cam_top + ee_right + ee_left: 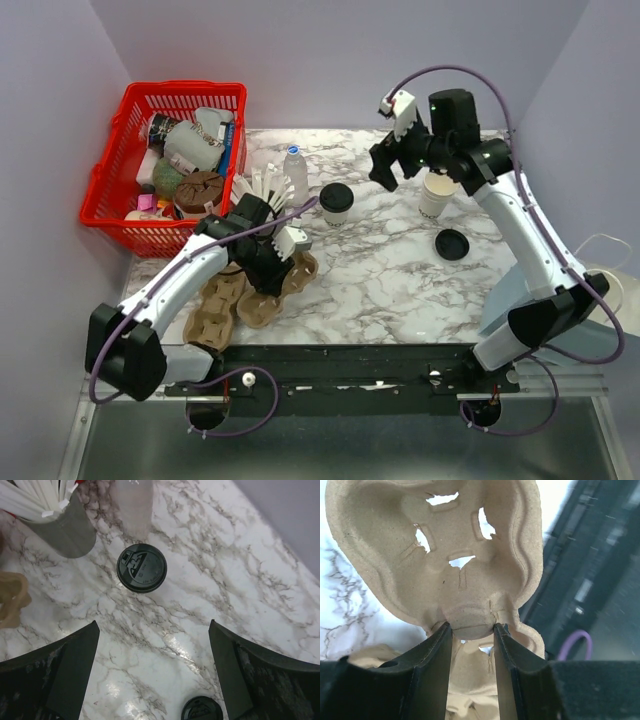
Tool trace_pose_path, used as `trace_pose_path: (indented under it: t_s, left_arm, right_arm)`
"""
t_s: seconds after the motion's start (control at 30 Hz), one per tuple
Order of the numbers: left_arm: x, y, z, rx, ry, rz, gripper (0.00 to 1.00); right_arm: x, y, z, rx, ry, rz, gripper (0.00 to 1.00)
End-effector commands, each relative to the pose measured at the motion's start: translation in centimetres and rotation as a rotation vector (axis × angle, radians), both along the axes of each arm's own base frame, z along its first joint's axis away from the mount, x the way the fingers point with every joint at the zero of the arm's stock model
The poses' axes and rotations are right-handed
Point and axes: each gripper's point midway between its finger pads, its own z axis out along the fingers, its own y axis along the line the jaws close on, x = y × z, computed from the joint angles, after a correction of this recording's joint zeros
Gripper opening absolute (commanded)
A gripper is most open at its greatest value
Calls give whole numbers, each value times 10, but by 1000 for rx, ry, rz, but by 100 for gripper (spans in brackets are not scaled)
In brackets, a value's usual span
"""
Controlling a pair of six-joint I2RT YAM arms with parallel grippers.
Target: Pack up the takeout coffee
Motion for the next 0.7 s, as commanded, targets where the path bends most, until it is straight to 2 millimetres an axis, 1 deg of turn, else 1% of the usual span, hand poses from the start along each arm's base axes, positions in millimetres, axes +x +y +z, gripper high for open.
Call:
trace_pose_path:
  t_s: [0.0,0.07,0.1,0.13,0.17,0.2,0.27,0.3,0.37,0.4,0.43,0.47,0.5,0.53,0.57,0.6,0.67]
  left_arm:
    - [51,2,-25,95,-116,158,26]
    - [57,3,-38,130,-101,172,27]
    - [60,3,-41,138,-98,175,29]
    - [60,3,-50,153,-71,173,30]
    - [60,2,-53,157,-61,174,31]
    - [62,0,-57,152,-55,179,34]
    - [62,-2,-62,149,-45,180,36]
    - [63,-4,-63,139,-46,178,38]
    - [63,-6,-63,126,-45,178,41]
    - [63,-8,-62,117,-46,179,43]
    - [63,-10,-59,108,-48,178,43]
    - [64,-11,-54,93,-59,180,45]
    - [66,-12,-51,84,-71,181,47]
    - [67,-13,-47,74,-83,182,48]
    - [68,-15,-45,66,-89,180,49]
    - [70,-15,-44,61,-98,181,50]
    - [71,-16,-43,58,-97,194,52]
  right_arm:
    - [-10,-23,64,7,-146,-57,99]
    - [-15,-33,78,-8,-176,-82,99]
    - [-16,-43,84,-22,-192,-116,100]
    - [-19,-49,86,-36,-197,-135,100]
    - [-20,-57,89,-55,-206,-152,100]
    - [-25,-75,92,-87,-212,-207,100]
    - [-29,-94,94,-120,-214,-263,100]
    - [-32,-113,95,-142,-197,-317,99]
    - [-42,-134,100,-156,-188,-374,99]
    - [-50,-152,94,-195,-153,-410,99]
    - [-60,-164,102,-212,-169,-438,99]
    - [-66,-175,101,-248,-165,-446,99]
    - [-75,-194,97,-274,-137,-488,99]
    - [-82,-205,97,-283,-131,-513,99]
    - [-95,-215,97,-296,-125,-526,99]
    - [-101,-231,97,-312,-116,-573,99]
    - [-116,-249,97,-373,-107,-600,99]
